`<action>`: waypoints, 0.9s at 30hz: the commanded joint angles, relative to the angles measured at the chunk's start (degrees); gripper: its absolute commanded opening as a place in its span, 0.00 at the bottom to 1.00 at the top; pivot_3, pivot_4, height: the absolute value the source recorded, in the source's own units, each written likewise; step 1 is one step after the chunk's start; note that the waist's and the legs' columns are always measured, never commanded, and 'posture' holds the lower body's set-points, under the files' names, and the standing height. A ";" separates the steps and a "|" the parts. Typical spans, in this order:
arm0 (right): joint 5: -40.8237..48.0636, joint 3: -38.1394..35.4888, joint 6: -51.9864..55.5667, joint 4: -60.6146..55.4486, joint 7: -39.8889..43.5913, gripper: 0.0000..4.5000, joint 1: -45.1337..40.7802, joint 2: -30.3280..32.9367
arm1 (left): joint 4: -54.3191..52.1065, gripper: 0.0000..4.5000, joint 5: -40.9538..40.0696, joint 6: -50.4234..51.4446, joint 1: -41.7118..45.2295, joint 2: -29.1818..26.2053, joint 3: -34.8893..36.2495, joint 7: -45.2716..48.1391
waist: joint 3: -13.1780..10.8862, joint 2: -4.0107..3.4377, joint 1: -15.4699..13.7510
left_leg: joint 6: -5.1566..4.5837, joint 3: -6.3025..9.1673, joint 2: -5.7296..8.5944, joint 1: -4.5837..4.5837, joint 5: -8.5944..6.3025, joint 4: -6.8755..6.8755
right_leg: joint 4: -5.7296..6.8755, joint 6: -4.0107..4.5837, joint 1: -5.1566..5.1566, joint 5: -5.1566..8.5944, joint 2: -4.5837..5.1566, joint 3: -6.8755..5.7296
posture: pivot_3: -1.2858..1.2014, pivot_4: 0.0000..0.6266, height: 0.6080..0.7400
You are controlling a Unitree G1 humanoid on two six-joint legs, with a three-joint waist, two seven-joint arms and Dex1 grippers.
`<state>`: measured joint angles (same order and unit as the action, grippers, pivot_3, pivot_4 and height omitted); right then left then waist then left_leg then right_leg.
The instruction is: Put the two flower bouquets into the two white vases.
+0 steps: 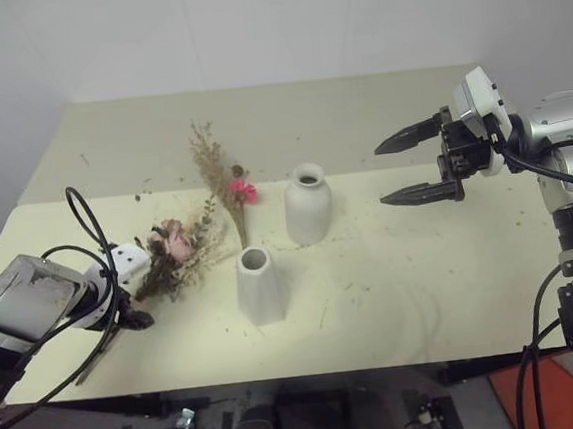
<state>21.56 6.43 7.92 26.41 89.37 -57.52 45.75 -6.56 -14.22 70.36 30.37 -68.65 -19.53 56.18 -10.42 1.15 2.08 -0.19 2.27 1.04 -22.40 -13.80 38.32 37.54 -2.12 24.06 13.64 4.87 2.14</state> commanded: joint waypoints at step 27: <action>-0.32 -0.28 -4.74 4.85 3.02 1.00 -3.13 -1.91 | 2.29 0.02 0.64 -28.13 14.80 18.36 33.63 -22.51 | -0.25 0.45 -0.13 | 0.06 0.49 0.02 -0.25 0.13 0.42 | 0.35 0.04 0.22 -0.06 0.18 -0.01 | 0.52 0.24 1.00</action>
<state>21.30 8.09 4.77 31.30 89.49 -59.14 43.81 -3.55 -12.22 45.81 41.66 -50.82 11.94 34.72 -10.67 1.60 1.96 -0.14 2.75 1.13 -22.70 -13.67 38.75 37.89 -2.10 24.30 13.57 5.10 2.13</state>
